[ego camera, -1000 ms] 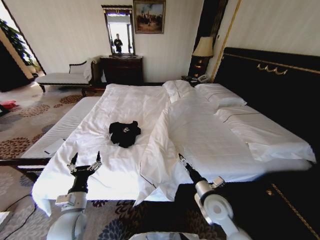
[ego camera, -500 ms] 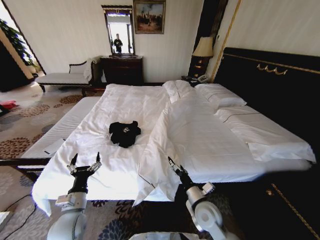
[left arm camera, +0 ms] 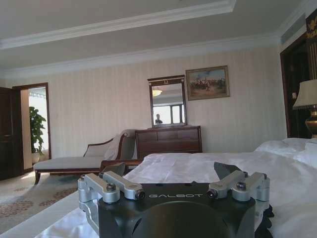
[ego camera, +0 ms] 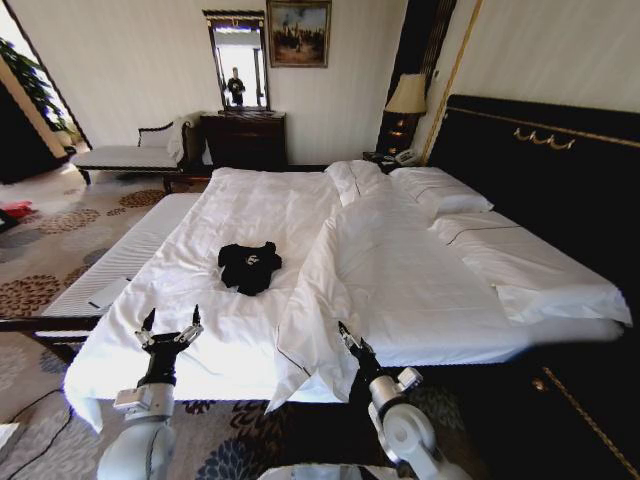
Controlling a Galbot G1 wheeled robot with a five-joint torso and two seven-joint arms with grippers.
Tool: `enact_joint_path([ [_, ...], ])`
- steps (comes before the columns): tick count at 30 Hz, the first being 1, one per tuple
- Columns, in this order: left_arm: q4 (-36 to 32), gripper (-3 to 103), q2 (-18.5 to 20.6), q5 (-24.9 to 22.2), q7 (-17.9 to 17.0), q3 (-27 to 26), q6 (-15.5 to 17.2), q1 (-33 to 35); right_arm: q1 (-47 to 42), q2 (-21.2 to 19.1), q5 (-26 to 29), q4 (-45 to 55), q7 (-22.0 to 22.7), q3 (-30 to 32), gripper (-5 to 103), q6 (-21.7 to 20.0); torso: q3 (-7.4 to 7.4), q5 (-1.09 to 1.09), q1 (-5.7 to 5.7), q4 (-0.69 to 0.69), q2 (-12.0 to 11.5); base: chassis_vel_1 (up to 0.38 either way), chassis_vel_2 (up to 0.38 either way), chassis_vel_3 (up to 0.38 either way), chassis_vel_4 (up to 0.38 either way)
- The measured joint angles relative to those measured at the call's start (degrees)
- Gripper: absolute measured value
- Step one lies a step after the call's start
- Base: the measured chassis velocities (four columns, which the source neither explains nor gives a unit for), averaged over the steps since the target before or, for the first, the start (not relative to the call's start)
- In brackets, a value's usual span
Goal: Fold the clothes on the bed.
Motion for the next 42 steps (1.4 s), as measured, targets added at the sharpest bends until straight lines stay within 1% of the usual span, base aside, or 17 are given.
enact_joint_path([
  [1, 0.0, 100, 0.0, 0.0, 0.0, 0.0, 0.0, 0.0, 0.0, 0.0, 0.0, 0.0, 0.0, 0.0, 58, 0.0, 0.00, 0.00, 0.00, 0.00, 0.0, 0.000, 0.000, 0.000, 0.000],
  [3, 0.1, 100, 0.0, -0.1, 0.0, 0.0, 0.0, -0.2, -0.1, 0.4, -0.4, -0.2, -0.2, 0.1, 46, 0.2, 0.00, 0.00, 0.00, 0.00, 0.0, 0.000, 0.000, 0.000, 0.000],
  [4, 0.2, 100, 0.1, -0.2, 0.0, 0.0, 0.0, -0.3, -0.2, 0.7, -0.7, -0.3, -0.3, 0.2, 46, 0.4, 0.00, 0.00, 0.00, 0.00, 0.0, 0.000, 0.000, 0.000, 0.000],
  [6, 0.4, 100, 0.1, -0.3, -0.1, 0.0, 0.0, -0.5, -0.5, 1.1, -0.8, -0.2, -0.4, 0.5, 36, 0.7, 0.00, 0.00, 0.00, 0.00, 0.0, 0.000, 0.000, 0.000, 0.000],
  [7, 0.4, 100, 0.1, -0.3, -0.1, 0.0, 0.0, -0.5, -0.5, 1.1, -0.8, -0.2, -0.4, 0.5, 36, 0.7, 0.00, 0.00, 0.00, 0.00, 0.0, 0.000, 0.000, 0.000, 0.000],
  [9, 0.6, 100, 0.1, -0.3, -0.1, 0.1, -0.1, -0.6, -1.2, 1.7, -1.2, 0.3, -0.6, 1.1, 25, 1.1, 0.00, 0.00, 0.00, 0.00, 0.0, 0.000, 0.000, 0.000, 0.000],
  [11, 0.6, 100, 0.0, -0.3, -0.1, 0.2, -0.2, -0.6, -1.5, 2.0, -1.4, 0.6, -0.6, 1.3, 25, 1.2, 0.00, 0.00, 0.00, 0.00, 0.0, 0.000, 0.000, 0.000, 0.000],
  [14, 0.8, 100, 0.0, -0.3, -0.2, 0.2, -0.4, -0.6, -3.0, 3.2, -2.2, 2.0, -0.5, 1.8, 9, 1.7, 0.00, 0.00, 0.00, -0.01, 0.0, 0.000, 0.000, 0.000, 0.000],
  [15, 0.8, 100, 0.0, -0.3, -0.2, 0.2, -0.4, -0.6, -3.0, 3.2, -2.2, 2.0, -0.5, 1.8, 9, 1.7, 0.00, 0.00, 0.00, -0.01, 0.0, 0.000, 0.000, 0.000, 0.000],
  [17, 0.9, 100, 0.0, -0.3, -0.3, 0.2, -0.4, -0.7, -3.3, 3.6, -2.6, 2.2, -0.5, 1.8, 2, 1.9, -0.01, 0.00, 0.00, 0.00, 0.0, 0.000, 0.000, 0.000, 0.000],
  [26, 0.9, 100, -0.1, -0.4, -0.4, 0.3, -0.7, -0.6, -4.6, 4.4, -2.8, 3.0, -0.3, 2.4, 0, 3.3, 0.00, 0.00, 0.00, 0.00, 0.0, 0.000, 0.000, 0.000, 0.000],
  [31, 0.9, 100, -0.1, -0.4, -0.5, 0.3, -0.8, -0.5, -5.3, 5.2, 0.3, 4.6, 0.2, 4.3, 0, 4.6, 0.00, 0.00, 0.00, 0.00, 0.0, 0.000, 0.000, 0.000, 0.000],
  [36, 0.8, 100, 0.0, -0.5, -0.5, 0.2, -0.8, -0.5, -6.7, 5.3, 2.5, 7.3, 0.7, 8.7, 0, 5.7, 0.00, 0.01, 0.00, 0.01, 0.0, 0.000, 0.000, 0.000, 0.000],
  [37, 0.8, 100, 0.0, -0.6, -0.5, 0.2, -0.8, -0.5, -6.9, 5.3, 3.4, 8.0, 0.9, 9.9, 0, 5.9, 0.00, 0.00, 0.00, 0.00, 0.0, 0.000, 0.000, 0.000, 0.000],
  [38, 0.6, 100, 0.1, -0.8, -0.5, 0.1, -0.8, -0.5, -7.4, 5.2, 6.0, 9.3, 1.6, 12.3, 0, 6.6, 0.00, 0.00, 0.00, 0.00, 0.0, 0.000, 0.000, 0.000, 0.000],
  [40, 0.5, 100, 0.2, -0.8, -0.5, 0.1, -0.8, -0.5, -7.6, 5.2, 6.9, 9.7, 2.0, 13.1, 0, 6.9, 0.00, 0.01, 0.00, 0.00, 0.0, 0.000, 0.000, 0.000, 0.000],
  [42, 0.4, 100, 0.4, -1.2, -0.5, 0.0, -0.8, -0.4, -8.6, 5.1, 9.3, 11.2, 3.4, 16.1, 0, 8.6, 0.00, 0.01, 0.00, 0.00, 0.0, 0.000, 0.000, 0.000, 0.000],
])
